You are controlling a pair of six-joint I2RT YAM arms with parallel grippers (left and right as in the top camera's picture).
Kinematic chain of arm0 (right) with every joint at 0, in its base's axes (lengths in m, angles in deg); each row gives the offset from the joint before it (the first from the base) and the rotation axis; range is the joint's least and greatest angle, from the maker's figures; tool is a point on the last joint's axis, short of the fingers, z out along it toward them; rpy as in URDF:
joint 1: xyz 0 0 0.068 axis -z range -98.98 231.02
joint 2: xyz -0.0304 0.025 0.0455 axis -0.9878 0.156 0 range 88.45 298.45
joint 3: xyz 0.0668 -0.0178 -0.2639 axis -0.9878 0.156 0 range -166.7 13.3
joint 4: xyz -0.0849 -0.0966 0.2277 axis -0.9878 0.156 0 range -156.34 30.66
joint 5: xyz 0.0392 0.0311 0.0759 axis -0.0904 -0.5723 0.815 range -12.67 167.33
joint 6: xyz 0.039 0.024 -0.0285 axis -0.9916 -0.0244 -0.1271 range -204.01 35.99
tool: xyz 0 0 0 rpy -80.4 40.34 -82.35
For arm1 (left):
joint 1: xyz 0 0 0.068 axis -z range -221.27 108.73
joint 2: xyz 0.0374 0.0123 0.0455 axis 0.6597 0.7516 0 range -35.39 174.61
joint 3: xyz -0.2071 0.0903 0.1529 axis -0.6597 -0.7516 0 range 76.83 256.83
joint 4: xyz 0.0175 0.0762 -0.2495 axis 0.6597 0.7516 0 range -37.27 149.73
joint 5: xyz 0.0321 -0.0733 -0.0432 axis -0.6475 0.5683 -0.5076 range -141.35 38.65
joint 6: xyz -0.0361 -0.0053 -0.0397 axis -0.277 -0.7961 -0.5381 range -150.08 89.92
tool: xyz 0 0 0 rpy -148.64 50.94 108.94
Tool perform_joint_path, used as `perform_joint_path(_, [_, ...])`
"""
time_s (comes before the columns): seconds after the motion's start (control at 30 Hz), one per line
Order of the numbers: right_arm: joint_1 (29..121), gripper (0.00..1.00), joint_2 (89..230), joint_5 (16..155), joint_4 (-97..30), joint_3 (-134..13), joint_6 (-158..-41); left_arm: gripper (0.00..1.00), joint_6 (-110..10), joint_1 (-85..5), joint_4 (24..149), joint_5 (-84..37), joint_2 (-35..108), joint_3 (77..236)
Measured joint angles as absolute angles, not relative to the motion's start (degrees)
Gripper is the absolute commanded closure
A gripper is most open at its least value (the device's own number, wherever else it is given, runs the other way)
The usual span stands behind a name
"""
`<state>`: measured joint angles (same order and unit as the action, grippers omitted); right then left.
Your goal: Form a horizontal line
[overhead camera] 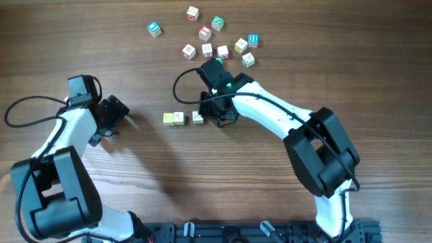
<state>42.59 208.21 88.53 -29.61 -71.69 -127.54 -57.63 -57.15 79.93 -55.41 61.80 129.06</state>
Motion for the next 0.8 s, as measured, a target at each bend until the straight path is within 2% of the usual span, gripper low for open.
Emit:
perform_joint_path(0.2, [42.6,0.77,208.2,89.3,-30.0,-71.7,-128.5,0.00,-57.6,-57.2,79.9,-55.4,61.8,129.1])
perform_joint_path(0.8, [42.6,0.76,208.2,87.7,-28.7,-71.7,-128.5,0.00,-57.6,-57.2,79.9,-55.4,61.8,129.1])
